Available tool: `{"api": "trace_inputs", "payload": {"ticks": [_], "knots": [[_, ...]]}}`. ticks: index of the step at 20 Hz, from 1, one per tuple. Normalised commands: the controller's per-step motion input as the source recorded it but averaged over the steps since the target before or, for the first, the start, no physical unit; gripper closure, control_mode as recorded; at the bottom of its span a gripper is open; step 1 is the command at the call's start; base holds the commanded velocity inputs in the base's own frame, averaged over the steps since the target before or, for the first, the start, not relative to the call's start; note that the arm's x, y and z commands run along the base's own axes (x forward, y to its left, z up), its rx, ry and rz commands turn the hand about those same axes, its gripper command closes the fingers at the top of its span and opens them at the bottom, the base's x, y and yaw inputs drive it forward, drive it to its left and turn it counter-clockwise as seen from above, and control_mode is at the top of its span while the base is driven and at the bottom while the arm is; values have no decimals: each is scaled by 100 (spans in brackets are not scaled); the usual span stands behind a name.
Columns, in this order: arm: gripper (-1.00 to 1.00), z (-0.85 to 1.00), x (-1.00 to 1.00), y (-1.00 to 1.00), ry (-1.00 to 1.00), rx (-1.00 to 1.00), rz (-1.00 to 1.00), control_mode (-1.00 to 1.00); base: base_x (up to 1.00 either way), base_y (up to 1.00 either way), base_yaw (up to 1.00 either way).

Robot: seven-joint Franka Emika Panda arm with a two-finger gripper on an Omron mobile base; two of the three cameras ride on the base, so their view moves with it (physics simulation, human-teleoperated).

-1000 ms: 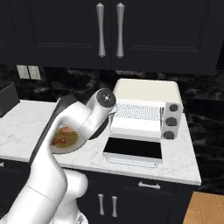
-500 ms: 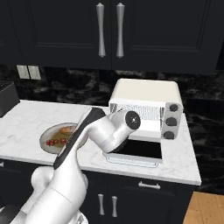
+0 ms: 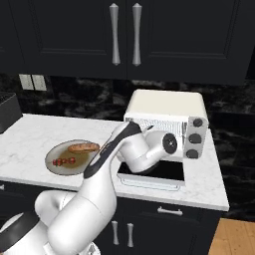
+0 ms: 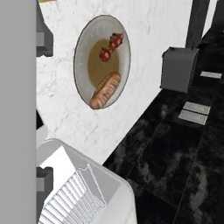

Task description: Pick up the kebab skewer and baguette bread, and place them inside the toaster oven. Close the toaster oven door and start by setting the timer.

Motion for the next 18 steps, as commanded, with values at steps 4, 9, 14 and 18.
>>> {"api": "trace_inputs", "payload": {"ticks": [4, 9, 14, 18], "knots": [[-100, -19, 41, -18, -15, 0, -3, -100, 0, 0, 0], [-100, -12, 51, -21, -8, 0, -11, -100, 0, 0, 0], [-100, -18, 48, -20, -1, 0, -12, -100, 0, 0, 0], [-100, -32, 37, -3, -9, 0, -17, -100, 0, 0, 0]]}}
